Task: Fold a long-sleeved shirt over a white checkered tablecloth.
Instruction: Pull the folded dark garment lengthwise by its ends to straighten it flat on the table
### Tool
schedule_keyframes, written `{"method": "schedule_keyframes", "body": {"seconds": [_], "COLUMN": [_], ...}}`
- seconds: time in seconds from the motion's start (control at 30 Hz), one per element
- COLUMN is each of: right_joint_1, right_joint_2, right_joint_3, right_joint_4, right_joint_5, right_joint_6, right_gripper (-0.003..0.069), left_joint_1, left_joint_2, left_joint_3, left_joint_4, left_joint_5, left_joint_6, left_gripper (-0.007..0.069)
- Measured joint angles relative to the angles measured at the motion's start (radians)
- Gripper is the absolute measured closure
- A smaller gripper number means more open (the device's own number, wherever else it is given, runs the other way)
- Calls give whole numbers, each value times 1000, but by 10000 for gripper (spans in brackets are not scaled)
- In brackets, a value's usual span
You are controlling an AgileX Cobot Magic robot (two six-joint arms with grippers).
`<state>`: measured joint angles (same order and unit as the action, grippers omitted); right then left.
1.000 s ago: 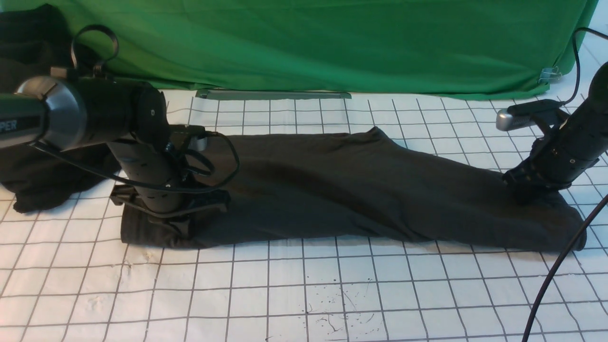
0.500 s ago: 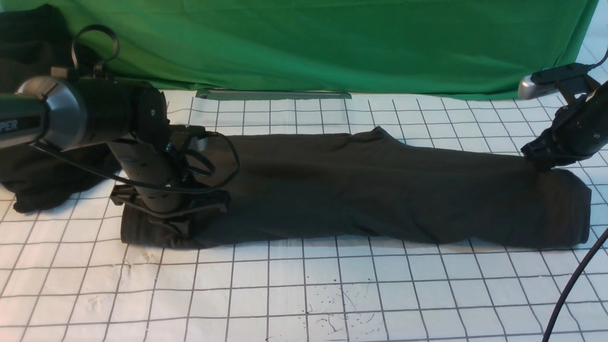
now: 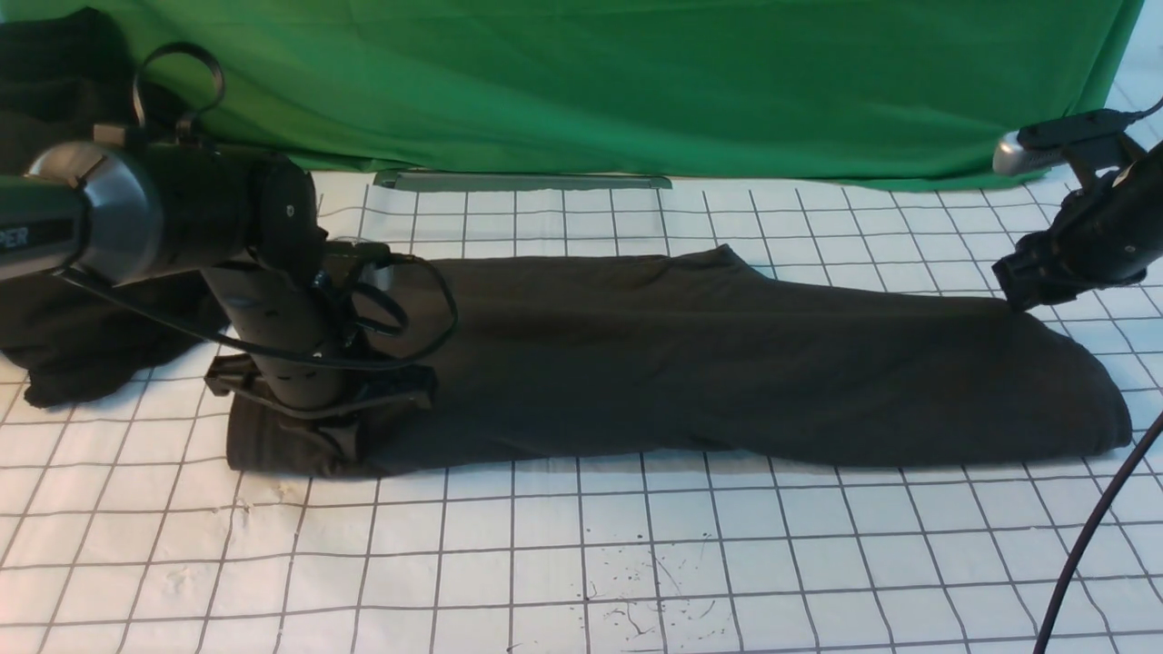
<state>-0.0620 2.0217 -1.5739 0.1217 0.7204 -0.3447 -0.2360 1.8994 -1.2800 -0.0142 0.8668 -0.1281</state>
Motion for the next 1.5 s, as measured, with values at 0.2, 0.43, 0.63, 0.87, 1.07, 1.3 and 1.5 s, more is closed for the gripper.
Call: {"method": "schedule_keyframes", "body": {"seconds": [0.2, 0.43, 0.63, 0.87, 1.07, 1.3, 1.5], "right_joint_1": [0, 43, 160, 265, 322, 365, 380], "right_joint_2": [-116, -208, -151, 34, 149, 242, 283], "right_joint_3": [-40, -70, -78, -147, -166, -166, -166], "right_joint_4": [9, 105, 160, 171, 175, 176, 176], "right_joint_5": [66, 55, 31, -141, -289, -409, -423], "right_joint_6": [62, -46, -125, -84, -68, -43, -42], "right_gripper": [314, 601, 659, 580, 312, 212, 457], "left_joint_1": [9, 135, 203, 203, 203, 203, 203], "left_joint_2": [-128, -97, 65, 254, 355, 394, 391], "left_joint_3": [-14, -268, -487, -565, -568, -576, -576], "left_joint_4": [14, 1, 14, 38, 65, 57, 42], "left_joint_5": [13, 76, 71, -50, -130, -163, -154], "left_joint_6": [-16, -52, -24, -14, -10, 33, 56], "left_gripper": [629, 629, 613, 441, 247, 206, 552]}}
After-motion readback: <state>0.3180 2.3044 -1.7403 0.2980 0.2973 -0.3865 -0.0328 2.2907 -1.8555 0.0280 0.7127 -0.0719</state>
